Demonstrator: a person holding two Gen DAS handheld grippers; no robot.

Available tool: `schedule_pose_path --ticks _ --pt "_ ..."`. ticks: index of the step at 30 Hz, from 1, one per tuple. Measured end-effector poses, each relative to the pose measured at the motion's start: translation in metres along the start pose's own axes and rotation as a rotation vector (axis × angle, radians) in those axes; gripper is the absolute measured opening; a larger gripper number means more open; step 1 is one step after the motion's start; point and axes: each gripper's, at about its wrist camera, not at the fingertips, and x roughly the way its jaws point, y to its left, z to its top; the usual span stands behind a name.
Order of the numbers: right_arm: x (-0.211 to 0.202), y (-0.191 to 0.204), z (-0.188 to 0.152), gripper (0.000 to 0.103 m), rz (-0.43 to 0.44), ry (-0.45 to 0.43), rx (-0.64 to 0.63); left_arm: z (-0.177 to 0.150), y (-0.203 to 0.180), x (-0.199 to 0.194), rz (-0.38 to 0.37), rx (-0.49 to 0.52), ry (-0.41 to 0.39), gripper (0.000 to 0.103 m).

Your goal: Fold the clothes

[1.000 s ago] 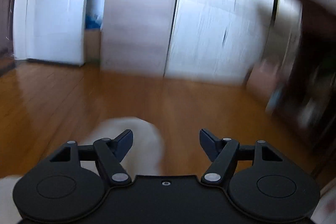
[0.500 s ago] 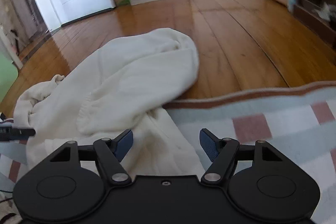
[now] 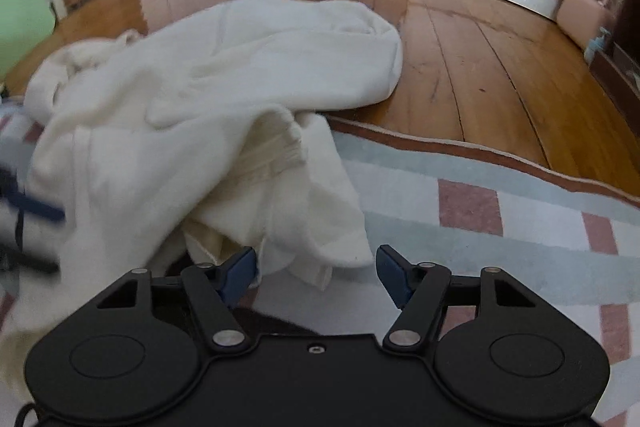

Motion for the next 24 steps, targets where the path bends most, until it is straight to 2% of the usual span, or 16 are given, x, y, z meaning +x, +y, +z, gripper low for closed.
schedule_pose_path --ticks 3,7,8,10,11,12,14,15,17,19,21,24 --pt "-0.001 0.002 -0.004 0.070 0.014 -0.017 0.023 0.003 -0.015 0.011 0.018 0.094 0.001 0.082" --pt "0.003 0.006 -0.009 0.070 0.017 -0.017 0.011 0.006 -0.016 0.045 0.098 0.107 0.073 0.083" --pt "0.003 0.005 -0.007 0.070 0.018 -0.026 0.019 0.006 -0.014 0.050 0.124 0.111 0.089 0.081" --pt "0.003 0.004 -0.004 0.070 0.020 -0.047 0.037 0.005 -0.014 0.055 0.168 0.177 0.088 0.050" --pt "0.003 0.003 -0.002 0.070 0.022 -0.057 0.047 0.003 -0.019 0.050 0.204 0.228 0.073 0.038" --pt "0.002 0.002 -0.001 0.070 0.022 -0.069 0.060 0.002 -0.022 0.043 0.226 0.255 0.052 0.019" --pt "0.001 0.003 0.001 0.070 0.018 -0.086 0.077 0.000 -0.020 0.021 0.238 0.232 -0.014 0.017" --pt "0.001 0.003 0.002 0.070 0.015 -0.090 0.079 0.001 -0.017 0.008 0.264 0.212 -0.060 0.017" --pt "0.001 0.006 0.000 0.070 0.009 -0.087 0.068 0.004 -0.006 -0.024 0.361 0.160 -0.175 0.017" --pt "0.000 0.008 -0.001 0.070 0.036 -0.086 0.063 0.006 0.013 -0.052 0.404 0.062 -0.276 0.017" --pt "-0.001 0.011 -0.001 0.070 0.058 -0.086 0.055 0.005 0.031 -0.062 0.360 -0.038 -0.302 0.017" --pt "0.001 0.022 0.003 0.070 0.036 -0.092 0.017 0.003 0.044 -0.062 0.342 -0.088 -0.297 0.017"
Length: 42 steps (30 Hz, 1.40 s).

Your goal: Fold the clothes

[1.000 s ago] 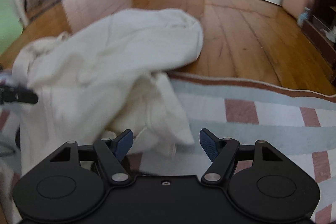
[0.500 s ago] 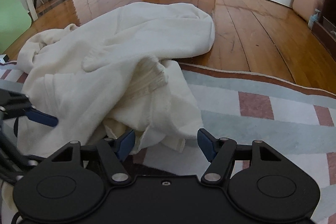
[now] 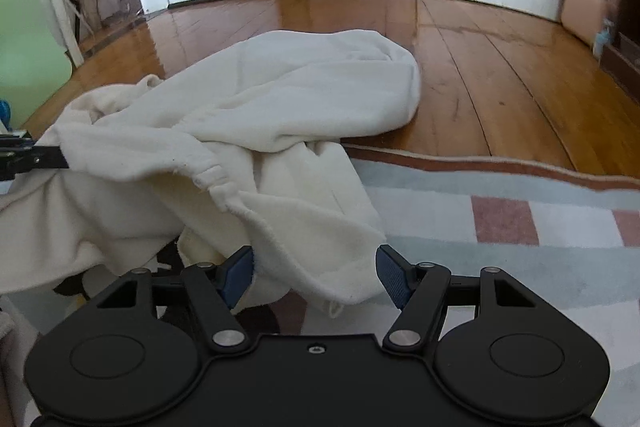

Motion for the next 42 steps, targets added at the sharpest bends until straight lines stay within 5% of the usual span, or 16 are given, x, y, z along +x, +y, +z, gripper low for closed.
schedule_pose_path --ticks 2,6,12,14,15,16,17,19,21,24,26,31,34,37,41,42 --pt "0.003 0.007 0.003 0.068 -0.044 -0.012 -0.039 0.000 -0.002 -0.003 0.010 0.017 -0.013 0.017" --pt "-0.002 0.017 0.016 0.012 -0.160 -0.080 -0.074 0.003 -0.015 0.002 -0.002 0.064 -0.032 0.017" --pt "-0.038 0.052 0.045 0.007 -0.280 -0.267 -0.150 0.007 -0.005 0.007 -0.051 0.032 -0.002 0.026" --pt "-0.053 0.062 0.057 0.007 -0.218 -0.308 -0.158 0.007 0.005 0.011 -0.068 -0.012 0.021 0.047" --pt "-0.060 0.063 0.062 0.008 -0.106 -0.306 -0.154 0.007 0.010 0.015 -0.070 -0.039 0.030 0.054" --pt "-0.063 0.059 0.065 0.006 0.010 -0.287 -0.155 0.006 0.016 0.018 -0.074 -0.065 0.040 0.054" --pt "-0.058 0.055 0.063 0.004 -0.016 -0.259 -0.174 0.006 0.022 0.023 -0.078 -0.090 0.052 0.053" --pt "-0.044 0.047 0.058 0.005 -0.118 -0.200 -0.218 0.005 0.031 0.032 -0.076 -0.122 0.076 0.017" --pt "-0.029 0.025 0.051 0.016 -0.206 -0.123 -0.149 0.003 0.029 0.041 -0.010 -0.065 0.075 0.017" --pt "-0.024 -0.010 0.038 0.020 -0.214 -0.080 0.033 0.006 0.025 0.049 0.074 -0.015 0.057 0.017" --pt "-0.028 -0.027 0.027 0.023 -0.139 -0.077 0.159 0.009 0.037 0.051 0.007 -0.115 0.053 0.017" --pt "-0.027 -0.026 0.003 0.054 0.020 -0.030 0.195 0.007 0.061 0.055 -0.064 -0.264 0.071 0.017" --pt "-0.013 -0.011 -0.008 0.057 -0.050 0.031 0.090 0.006 0.066 0.057 -0.083 -0.303 0.074 0.017" --pt "0.008 -0.006 -0.018 0.057 -0.100 0.105 0.047 0.009 0.064 0.055 -0.072 -0.267 0.065 0.017" --pt "0.025 -0.016 -0.012 0.051 -0.111 0.075 0.079 0.011 0.061 0.049 -0.052 -0.226 0.039 0.017" --pt "0.028 -0.019 -0.008 0.013 -0.099 0.053 0.090 0.011 0.062 0.047 -0.054 -0.227 0.030 0.017"
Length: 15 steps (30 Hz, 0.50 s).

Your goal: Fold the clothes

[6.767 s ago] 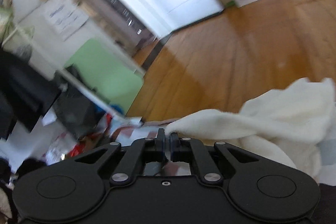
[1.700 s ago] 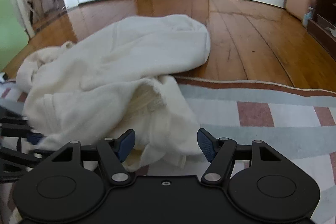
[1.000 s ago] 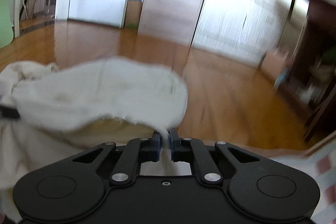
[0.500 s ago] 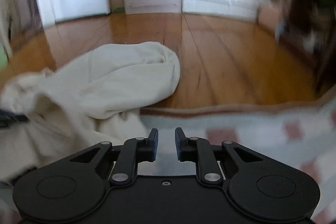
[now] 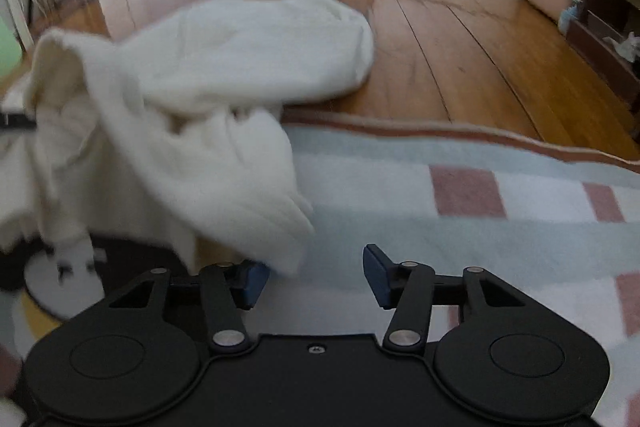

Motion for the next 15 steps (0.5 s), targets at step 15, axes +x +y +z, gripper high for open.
schedule_pose_path --ticks 15 --pt "-0.205 0.029 0.080 0.004 -0.095 -0.587 0.114 -0.008 -0.025 -0.060 -0.237 0.091 -0.080 0.017"
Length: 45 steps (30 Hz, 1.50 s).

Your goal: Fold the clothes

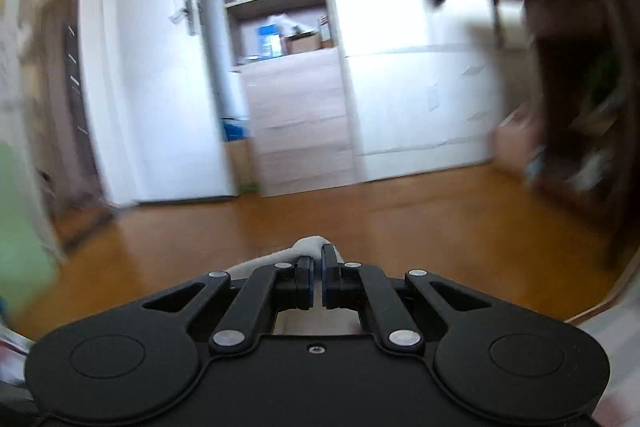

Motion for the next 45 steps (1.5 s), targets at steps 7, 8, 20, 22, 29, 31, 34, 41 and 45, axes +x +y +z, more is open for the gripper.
schedule_pose_path --ticks 7,8,20,22,29,31,34,41,45 --pt "-0.054 -0.039 -0.030 0.004 -0.204 0.068 -0.001 -0.021 -0.056 -0.007 0.041 0.080 0.083 0.013" --pt "-0.053 -0.051 -0.042 0.003 -0.233 0.095 -0.017 -0.024 -0.062 -0.010 0.046 0.074 0.093 0.013" --pt "-0.023 -0.151 -0.181 0.007 -0.271 0.427 0.212 -0.079 -0.097 -0.003 0.310 0.210 0.388 0.017" --pt "-0.034 -0.154 -0.187 0.016 -0.253 0.388 0.202 -0.086 -0.103 0.004 0.347 0.257 0.426 0.034" --pt "-0.036 -0.167 -0.215 0.029 -0.162 0.379 0.139 -0.112 -0.110 0.034 0.498 0.406 0.555 0.062" --pt "-0.033 -0.169 -0.227 0.044 -0.148 0.372 0.120 -0.111 -0.107 0.039 0.504 0.403 0.579 0.060" --pt "-0.015 -0.178 -0.247 0.052 -0.095 0.374 0.129 -0.101 -0.110 0.033 0.483 0.454 0.554 0.010" --pt "0.008 -0.170 -0.207 0.007 0.083 0.304 0.139 -0.027 -0.133 -0.051 0.563 0.499 0.286 0.008" --pt "-0.039 -0.168 -0.140 0.006 0.269 0.154 0.294 -0.001 -0.155 -0.140 0.607 0.402 0.085 0.008"
